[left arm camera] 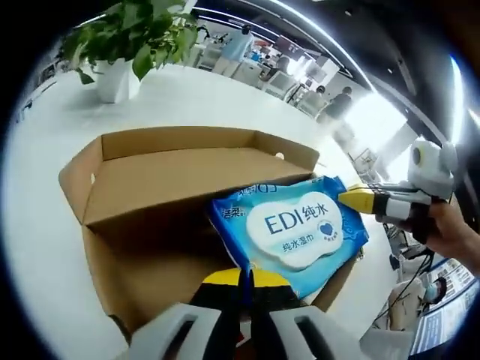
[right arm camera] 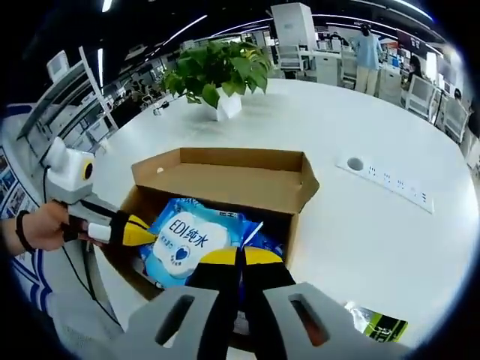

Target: Operate the shoe box by opening the lid, removing the specified soft item, and placing it in the target area until the item is outside and the box remains undamaged.

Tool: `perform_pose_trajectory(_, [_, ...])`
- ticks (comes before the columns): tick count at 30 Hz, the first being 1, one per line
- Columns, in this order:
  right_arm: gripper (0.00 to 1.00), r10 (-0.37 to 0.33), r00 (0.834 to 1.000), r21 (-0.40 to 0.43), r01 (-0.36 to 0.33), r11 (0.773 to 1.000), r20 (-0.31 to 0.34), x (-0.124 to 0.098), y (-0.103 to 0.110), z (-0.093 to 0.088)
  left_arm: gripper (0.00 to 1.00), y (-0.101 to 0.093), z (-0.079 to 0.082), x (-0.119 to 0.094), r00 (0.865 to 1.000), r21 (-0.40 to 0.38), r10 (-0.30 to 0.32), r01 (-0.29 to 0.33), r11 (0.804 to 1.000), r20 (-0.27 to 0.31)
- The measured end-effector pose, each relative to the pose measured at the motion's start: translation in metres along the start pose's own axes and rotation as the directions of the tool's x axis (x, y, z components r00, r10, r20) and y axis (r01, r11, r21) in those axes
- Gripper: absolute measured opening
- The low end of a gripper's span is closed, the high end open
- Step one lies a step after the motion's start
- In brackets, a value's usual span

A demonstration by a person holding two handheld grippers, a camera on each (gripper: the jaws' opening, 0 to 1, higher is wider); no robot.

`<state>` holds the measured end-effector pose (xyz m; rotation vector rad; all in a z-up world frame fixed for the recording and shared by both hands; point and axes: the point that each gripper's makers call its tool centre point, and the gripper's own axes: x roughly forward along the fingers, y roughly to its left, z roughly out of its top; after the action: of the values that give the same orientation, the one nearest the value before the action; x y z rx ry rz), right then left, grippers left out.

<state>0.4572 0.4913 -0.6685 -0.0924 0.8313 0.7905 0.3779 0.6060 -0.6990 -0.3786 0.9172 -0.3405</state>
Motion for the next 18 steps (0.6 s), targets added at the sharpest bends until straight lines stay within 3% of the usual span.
perform_pose_trajectory(18, [0.0,-0.004,0.999,-0.007,0.005,1.0,0.045,-0.027,0.002,0.009,0.0,-0.019,0.018,-0.02,0.998,0.03,0.025,-0.027,0.999,0.061])
